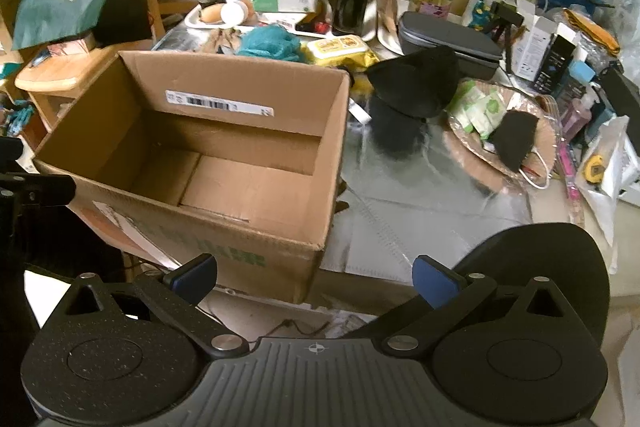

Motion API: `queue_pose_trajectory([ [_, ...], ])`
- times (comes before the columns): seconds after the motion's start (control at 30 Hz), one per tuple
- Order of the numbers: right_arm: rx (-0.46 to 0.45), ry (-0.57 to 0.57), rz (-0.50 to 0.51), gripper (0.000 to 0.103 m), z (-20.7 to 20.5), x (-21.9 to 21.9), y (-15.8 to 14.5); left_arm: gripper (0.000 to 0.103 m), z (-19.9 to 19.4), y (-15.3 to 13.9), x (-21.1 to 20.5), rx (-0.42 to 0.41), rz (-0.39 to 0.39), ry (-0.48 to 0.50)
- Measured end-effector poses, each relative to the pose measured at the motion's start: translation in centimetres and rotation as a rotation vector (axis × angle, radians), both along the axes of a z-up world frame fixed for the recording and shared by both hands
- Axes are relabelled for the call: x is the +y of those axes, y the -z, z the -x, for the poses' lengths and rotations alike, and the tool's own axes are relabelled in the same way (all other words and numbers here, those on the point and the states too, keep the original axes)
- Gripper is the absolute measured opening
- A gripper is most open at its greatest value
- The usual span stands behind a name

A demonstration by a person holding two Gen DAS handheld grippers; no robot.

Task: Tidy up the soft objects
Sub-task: 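Reach the right tool to the black fabric item and close on it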

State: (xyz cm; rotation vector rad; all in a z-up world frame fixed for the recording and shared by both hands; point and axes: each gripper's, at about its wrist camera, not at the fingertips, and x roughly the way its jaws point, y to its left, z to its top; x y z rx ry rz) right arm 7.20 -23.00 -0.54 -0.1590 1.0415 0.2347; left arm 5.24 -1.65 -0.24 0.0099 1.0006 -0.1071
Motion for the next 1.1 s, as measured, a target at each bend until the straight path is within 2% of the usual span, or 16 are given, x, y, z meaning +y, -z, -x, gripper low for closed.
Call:
queue_pose_trajectory([
  [0.13,-0.009,0.0,0.006,0.103,-0.2,0.0,-0.4,0.103,0.0,-0.2,0.3,-0.003,-0.01,-0.006],
  [0.27,-0.028,0.002,0.034,0.103,-0.6,0.0,-0.6,0.103,-0.4,0.0,0.6,0.028,-0.038,-0.022],
  [0.47,-0.042,0.018,0.059,0.103,-1.6,-0.7,-0.9,0.103,-0.8,0.3,1.7,0.049,-0.024,-0.049],
  [0.67,-0.058,0.023,0.025,0.103,-3.1,-1.7,-1.1,0.103,-1.2,0.3,2.7,0.027,-0.033,-0.056],
  [0.83,-0.073,0.043,0.014,0.103,-4.5,-2.4,-1.3,0.103,-1.8,-0.5,3.6,-0.07,-0.064,-0.095],
  [1.1,-0.121,0.123,-0.029,0.103,-8.0,-4.5,-1.2,0.103,-4.5,-1.1,5.4,-0.079,-0.042,-0.082],
])
